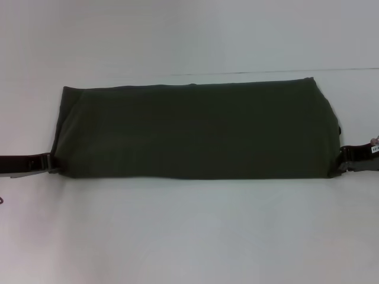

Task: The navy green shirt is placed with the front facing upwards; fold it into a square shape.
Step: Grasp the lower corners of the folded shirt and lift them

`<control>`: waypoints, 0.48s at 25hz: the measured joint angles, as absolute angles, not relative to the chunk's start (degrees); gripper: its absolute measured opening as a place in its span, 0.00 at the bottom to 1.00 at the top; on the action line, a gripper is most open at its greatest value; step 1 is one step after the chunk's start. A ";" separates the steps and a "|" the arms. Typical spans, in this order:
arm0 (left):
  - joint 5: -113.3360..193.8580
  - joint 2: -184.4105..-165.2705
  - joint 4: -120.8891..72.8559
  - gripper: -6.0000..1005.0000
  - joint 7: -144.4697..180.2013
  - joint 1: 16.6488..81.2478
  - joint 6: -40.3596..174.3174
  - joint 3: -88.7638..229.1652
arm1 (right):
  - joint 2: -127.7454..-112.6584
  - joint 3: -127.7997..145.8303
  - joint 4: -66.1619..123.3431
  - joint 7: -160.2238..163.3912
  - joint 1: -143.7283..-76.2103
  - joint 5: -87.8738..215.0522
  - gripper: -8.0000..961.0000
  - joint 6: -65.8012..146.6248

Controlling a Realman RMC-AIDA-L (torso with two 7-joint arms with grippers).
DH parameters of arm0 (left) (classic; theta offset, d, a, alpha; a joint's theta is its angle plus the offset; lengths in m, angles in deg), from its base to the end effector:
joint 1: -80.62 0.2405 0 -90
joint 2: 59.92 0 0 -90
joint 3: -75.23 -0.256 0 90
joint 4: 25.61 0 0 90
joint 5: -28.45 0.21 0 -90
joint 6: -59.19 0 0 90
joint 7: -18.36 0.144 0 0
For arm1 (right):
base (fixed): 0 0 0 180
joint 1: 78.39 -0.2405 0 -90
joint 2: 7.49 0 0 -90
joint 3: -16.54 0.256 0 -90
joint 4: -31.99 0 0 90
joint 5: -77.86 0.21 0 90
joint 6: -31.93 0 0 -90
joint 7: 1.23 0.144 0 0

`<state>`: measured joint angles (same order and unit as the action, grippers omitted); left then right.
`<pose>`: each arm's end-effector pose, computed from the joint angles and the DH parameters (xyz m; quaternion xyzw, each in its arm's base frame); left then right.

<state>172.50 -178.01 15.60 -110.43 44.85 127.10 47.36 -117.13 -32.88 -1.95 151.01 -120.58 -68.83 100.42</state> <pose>-0.3279 0.3751 0.0329 -0.7544 -0.5911 -0.1038 0.2658 0.3096 0.4004 0.0405 -0.7273 0.6424 -0.0278 0.2399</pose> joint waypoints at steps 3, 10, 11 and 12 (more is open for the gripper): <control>172.51 -177.91 15.61 0.02 -110.45 44.86 127.29 47.41 | -117.07 -32.91 -1.94 150.74 -120.51 -68.83 0.06 100.51; 172.50 -177.62 16.32 0.02 -110.44 44.94 128.33 47.53 | -117.09 -32.65 -1.94 148.61 -120.54 -68.53 0.02 102.25; 172.51 -177.55 16.51 0.02 -110.45 44.99 128.64 47.61 | -117.27 -32.70 -1.95 148.07 -120.65 -68.49 0.02 103.10; 172.51 -177.49 16.87 0.02 -110.46 45.11 129.13 47.71 | -117.27 -32.70 -1.95 148.07 -120.65 -68.49 0.02 103.10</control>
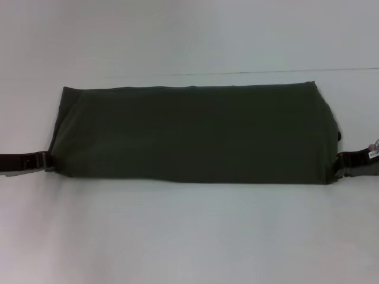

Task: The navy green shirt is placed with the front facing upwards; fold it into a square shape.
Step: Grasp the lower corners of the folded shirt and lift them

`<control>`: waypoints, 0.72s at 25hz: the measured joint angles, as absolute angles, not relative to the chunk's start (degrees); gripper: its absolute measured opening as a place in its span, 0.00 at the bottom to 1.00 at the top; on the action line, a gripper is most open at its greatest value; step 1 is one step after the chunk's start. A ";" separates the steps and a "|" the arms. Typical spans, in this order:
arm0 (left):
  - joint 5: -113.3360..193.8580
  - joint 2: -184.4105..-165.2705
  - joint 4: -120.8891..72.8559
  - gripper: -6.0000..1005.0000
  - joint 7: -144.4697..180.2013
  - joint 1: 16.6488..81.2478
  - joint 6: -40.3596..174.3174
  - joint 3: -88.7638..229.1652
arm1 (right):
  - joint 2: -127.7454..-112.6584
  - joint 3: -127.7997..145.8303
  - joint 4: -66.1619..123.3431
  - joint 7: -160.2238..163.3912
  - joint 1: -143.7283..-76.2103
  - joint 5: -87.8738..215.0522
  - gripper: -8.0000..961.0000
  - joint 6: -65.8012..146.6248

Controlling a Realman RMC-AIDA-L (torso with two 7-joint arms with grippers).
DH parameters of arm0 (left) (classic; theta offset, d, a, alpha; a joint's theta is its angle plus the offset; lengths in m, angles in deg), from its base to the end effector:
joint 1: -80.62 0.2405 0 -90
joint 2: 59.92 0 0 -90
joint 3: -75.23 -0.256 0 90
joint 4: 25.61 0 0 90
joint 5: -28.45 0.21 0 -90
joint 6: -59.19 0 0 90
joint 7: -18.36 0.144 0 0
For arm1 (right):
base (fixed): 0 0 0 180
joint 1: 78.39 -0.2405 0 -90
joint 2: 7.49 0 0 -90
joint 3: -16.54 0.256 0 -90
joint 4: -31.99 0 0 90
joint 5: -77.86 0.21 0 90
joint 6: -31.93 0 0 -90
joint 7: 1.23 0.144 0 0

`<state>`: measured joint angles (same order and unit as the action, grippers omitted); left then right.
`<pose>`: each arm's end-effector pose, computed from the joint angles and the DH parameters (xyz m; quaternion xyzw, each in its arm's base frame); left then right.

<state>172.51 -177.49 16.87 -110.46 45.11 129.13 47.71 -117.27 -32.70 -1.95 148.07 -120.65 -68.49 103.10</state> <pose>-0.3276 0.3739 0.0409 -0.7572 -0.5886 -0.1046 0.2633 0.3061 0.3950 0.0367 -0.7455 0.6295 -0.0370 0.2157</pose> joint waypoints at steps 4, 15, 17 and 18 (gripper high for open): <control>172.80 -177.32 19.07 0.02 -110.84 46.33 131.22 48.01 | -117.77 -32.73 -1.97 146.77 -120.89 -68.47 0.03 105.11; 177.91 -176.23 24.71 0.02 -110.78 49.96 140.99 55.44 | -120.00 -32.95 -2.09 143.55 -121.92 -68.68 0.04 111.81; 177.99 -176.20 25.66 0.02 -110.73 50.80 143.11 55.63 | -120.22 -33.06 -2.13 143.10 -121.93 -68.80 0.04 113.60; 178.01 -176.20 26.05 0.02 -110.69 51.15 144.08 55.76 | -120.30 -33.13 -2.14 142.84 -121.84 -68.80 0.04 114.58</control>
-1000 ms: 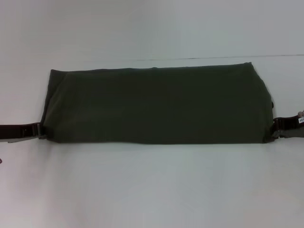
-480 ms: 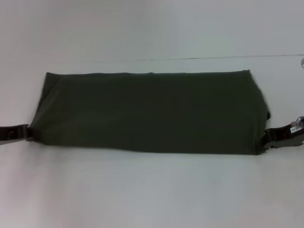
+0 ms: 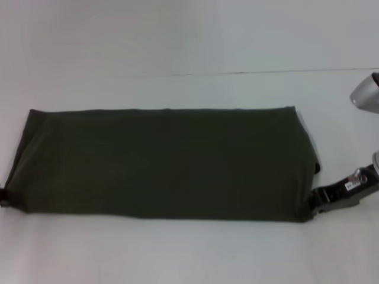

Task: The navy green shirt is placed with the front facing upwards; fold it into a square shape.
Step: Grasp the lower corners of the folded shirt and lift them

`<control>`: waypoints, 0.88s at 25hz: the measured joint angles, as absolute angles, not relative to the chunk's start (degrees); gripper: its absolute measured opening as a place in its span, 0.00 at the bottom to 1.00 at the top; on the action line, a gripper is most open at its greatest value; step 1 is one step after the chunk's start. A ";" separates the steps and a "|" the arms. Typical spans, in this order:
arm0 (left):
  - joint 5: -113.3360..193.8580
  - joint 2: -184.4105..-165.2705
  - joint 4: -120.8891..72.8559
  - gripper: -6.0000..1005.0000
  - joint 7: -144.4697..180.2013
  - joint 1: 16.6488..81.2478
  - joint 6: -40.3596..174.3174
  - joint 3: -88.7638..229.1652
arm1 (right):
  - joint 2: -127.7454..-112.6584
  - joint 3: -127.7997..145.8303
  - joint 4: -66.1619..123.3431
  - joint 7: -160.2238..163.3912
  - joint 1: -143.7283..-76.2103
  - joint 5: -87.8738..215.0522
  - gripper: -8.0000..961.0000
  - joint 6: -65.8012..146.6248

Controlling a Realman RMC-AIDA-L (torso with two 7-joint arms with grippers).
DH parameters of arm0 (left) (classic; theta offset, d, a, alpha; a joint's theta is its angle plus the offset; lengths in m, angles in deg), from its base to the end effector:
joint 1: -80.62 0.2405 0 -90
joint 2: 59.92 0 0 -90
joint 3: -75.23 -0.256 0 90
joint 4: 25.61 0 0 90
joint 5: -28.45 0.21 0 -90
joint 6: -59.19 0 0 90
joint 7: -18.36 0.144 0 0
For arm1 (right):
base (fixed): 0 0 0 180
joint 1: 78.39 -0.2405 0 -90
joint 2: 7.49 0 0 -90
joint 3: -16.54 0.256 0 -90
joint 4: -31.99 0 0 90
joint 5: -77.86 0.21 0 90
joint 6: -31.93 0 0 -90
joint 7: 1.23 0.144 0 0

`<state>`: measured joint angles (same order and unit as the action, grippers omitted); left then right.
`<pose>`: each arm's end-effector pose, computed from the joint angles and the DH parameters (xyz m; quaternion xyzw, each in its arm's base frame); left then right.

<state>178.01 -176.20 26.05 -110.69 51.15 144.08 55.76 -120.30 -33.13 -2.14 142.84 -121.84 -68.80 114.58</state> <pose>-0.3600 0.3197 0.0842 -0.7328 -0.6288 -0.0885 0.2445 0.2808 0.3669 0.0044 -0.7894 0.6018 -0.0744 0.0956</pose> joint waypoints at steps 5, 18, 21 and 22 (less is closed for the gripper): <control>178.39 -175.91 28.12 0.02 -110.32 52.43 150.86 56.90 | -120.39 -33.94 -2.14 142.11 -121.30 -68.83 0.05 118.52; 184.56 -175.35 32.02 0.02 -110.45 53.70 159.93 57.54 | -120.14 -36.61 -2.11 142.06 -120.76 -70.10 0.06 122.98; 184.72 -175.28 32.04 0.02 -110.41 53.67 159.80 58.00 | -119.96 -36.66 -2.11 142.21 -121.06 -70.28 0.07 122.98; 184.72 -175.22 32.05 0.02 -110.40 53.56 159.79 58.03 | -119.96 -36.66 -2.11 142.21 -121.06 -70.28 0.07 122.98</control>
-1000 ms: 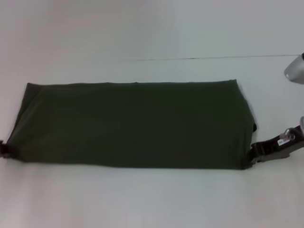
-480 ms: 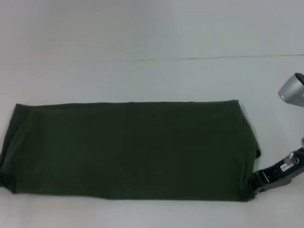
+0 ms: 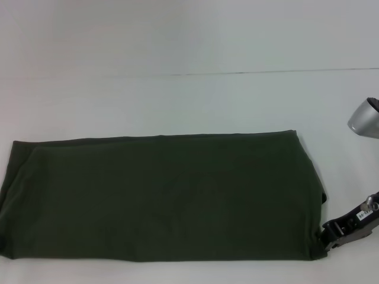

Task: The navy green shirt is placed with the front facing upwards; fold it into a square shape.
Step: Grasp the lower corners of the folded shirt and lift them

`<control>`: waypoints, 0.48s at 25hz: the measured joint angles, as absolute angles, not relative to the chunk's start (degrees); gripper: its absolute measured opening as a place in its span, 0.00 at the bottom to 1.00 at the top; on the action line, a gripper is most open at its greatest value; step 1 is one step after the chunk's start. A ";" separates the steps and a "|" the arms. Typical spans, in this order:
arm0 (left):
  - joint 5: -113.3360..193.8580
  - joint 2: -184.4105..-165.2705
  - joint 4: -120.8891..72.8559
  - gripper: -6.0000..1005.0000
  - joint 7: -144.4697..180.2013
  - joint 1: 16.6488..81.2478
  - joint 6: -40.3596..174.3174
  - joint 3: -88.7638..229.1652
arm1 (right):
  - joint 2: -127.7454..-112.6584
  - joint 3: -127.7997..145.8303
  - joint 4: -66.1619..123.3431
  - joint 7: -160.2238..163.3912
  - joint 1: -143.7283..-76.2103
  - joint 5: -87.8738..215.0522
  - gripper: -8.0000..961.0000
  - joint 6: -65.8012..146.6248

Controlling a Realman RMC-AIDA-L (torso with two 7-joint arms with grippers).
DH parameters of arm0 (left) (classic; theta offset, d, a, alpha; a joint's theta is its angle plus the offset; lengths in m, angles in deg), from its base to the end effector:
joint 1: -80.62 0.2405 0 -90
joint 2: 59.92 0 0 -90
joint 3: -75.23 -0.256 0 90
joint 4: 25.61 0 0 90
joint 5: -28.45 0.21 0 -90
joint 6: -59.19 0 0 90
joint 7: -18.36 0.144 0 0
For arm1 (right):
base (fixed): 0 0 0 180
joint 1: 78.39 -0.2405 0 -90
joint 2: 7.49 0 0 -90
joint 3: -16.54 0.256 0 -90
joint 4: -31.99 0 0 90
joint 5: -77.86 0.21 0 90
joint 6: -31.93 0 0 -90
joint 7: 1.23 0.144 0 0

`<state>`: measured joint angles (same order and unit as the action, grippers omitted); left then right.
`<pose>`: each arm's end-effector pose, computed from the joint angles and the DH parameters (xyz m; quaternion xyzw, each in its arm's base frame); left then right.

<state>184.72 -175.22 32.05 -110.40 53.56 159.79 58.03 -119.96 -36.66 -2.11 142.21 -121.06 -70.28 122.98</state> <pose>-0.3618 0.2744 0.1012 -0.7380 -0.6517 -0.0359 0.1716 0.2836 0.3397 0.0029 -0.7899 0.5973 -0.1358 0.0273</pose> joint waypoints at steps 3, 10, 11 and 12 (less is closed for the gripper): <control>184.72 -175.13 32.05 0.02 -110.40 53.28 159.75 58.02 | -119.68 -36.82 -2.11 142.31 -121.29 -70.82 0.07 123.02; 184.73 -174.60 32.05 0.02 -110.64 52.37 160.59 58.08 | -119.52 -37.46 -2.62 141.56 -122.57 -73.20 0.11 126.80; 184.73 -174.55 32.05 0.02 -110.69 52.27 160.63 58.07 | -119.53 -37.50 -2.80 141.55 -122.75 -73.54 0.14 127.48; 184.72 -174.53 32.05 0.02 -110.73 52.20 160.64 58.06 | -119.54 -37.50 -2.94 141.60 -122.90 -73.82 0.17 127.97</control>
